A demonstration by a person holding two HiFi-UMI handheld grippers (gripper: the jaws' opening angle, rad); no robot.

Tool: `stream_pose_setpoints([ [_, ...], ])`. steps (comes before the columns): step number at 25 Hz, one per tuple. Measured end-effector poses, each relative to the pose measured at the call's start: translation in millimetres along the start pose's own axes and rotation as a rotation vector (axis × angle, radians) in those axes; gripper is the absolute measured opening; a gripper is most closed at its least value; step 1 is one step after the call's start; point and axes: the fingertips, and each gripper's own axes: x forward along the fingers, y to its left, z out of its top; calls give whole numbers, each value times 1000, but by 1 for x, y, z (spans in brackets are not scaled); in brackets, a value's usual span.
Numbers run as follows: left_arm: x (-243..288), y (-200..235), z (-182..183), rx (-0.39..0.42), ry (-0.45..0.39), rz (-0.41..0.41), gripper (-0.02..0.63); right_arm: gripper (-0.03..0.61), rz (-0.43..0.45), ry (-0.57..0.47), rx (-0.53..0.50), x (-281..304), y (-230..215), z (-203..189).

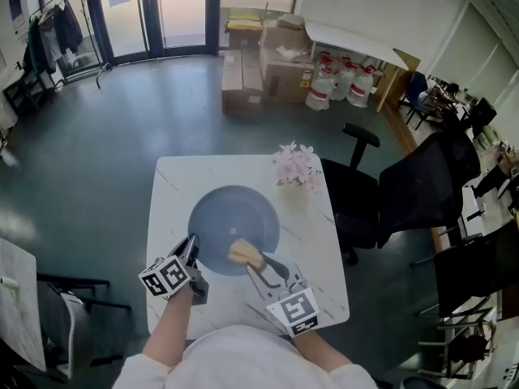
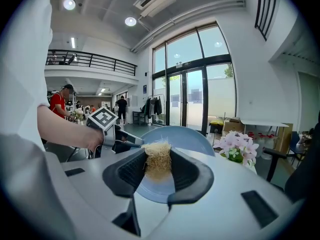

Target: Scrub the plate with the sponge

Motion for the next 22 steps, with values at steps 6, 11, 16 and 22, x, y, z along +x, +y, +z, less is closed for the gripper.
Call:
stream_pose_setpoints([
  [6, 6, 14, -18, -34, 48, 38, 44, 143, -14, 13, 12, -6, -4, -7],
  [11, 15, 26, -37, -64, 93, 70, 44, 143, -35, 27, 27, -12, -10, -15],
  [16, 24, 37, -53, -74, 144, 106, 44, 143, -53, 41, 50, -18, -16, -22],
  [22, 36, 47, -69, -68, 190, 142, 44, 143, -72, 50, 60, -23, -24, -28],
])
